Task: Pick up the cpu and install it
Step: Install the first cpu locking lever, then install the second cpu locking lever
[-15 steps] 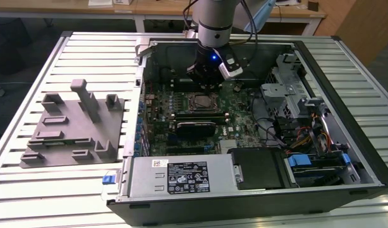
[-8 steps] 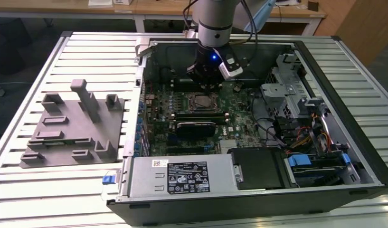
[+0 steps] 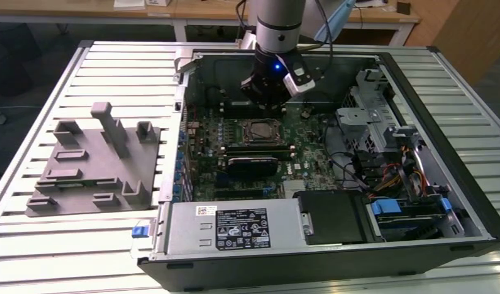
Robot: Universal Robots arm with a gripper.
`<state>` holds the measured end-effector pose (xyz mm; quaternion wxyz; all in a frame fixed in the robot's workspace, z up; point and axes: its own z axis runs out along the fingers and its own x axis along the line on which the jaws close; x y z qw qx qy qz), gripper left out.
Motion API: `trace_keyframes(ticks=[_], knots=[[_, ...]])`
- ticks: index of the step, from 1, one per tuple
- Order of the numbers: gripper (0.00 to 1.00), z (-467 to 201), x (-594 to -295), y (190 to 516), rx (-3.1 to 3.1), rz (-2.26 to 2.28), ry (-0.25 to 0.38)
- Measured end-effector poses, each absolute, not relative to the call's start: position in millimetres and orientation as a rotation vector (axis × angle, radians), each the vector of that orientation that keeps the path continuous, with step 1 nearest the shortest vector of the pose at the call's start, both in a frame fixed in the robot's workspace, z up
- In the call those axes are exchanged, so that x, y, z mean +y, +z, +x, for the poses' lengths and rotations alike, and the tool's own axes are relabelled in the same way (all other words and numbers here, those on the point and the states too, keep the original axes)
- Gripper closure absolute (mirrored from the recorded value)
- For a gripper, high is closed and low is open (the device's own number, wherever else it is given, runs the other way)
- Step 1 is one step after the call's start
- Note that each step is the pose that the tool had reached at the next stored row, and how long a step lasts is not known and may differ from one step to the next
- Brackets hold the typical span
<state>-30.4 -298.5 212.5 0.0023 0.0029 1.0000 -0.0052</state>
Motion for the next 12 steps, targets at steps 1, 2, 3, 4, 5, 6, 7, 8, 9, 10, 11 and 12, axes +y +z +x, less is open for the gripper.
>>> trace_keyframes(ticks=[1, 2, 3, 4, 5, 6, 7, 8, 9, 10, 11, 12], knots=[[0.89, -30.4, -298.7, 212.5, 3.137, 0.009, -0.016], [0.89, -30.4, -298.8, 212.5, 3.137, 0.009, -0.016], [0.89, -30.4, -298.8, 212.5, 3.137, 0.009, -0.016], [0.89, -30.4, -298.8, 212.5, 3.137, 0.009, -0.016], [0.89, -30.4, -298.9, 212.5, 3.137, 0.009, -0.016], [0.89, -30.4, -298.9, 212.5, 3.137, 0.009, -0.016], [0.89, -30.4, -298.9, 212.5, 3.137, 0.009, -0.016], [0.89, -30.4, -299.0, 212.5, 3.137, 0.009, -0.016], [0.89, -30.4, -299.0, 212.5, 3.137, 0.009, -0.016], [0.89, -30.4, -299.0, 212.5, 3.137, 0.009, -0.016], [0.89, -30.4, -299.0, 212.5, 3.137, 0.009, -0.016], [0.89, -30.4, -299.0, 212.5, 3.137, 0.009, -0.016]])
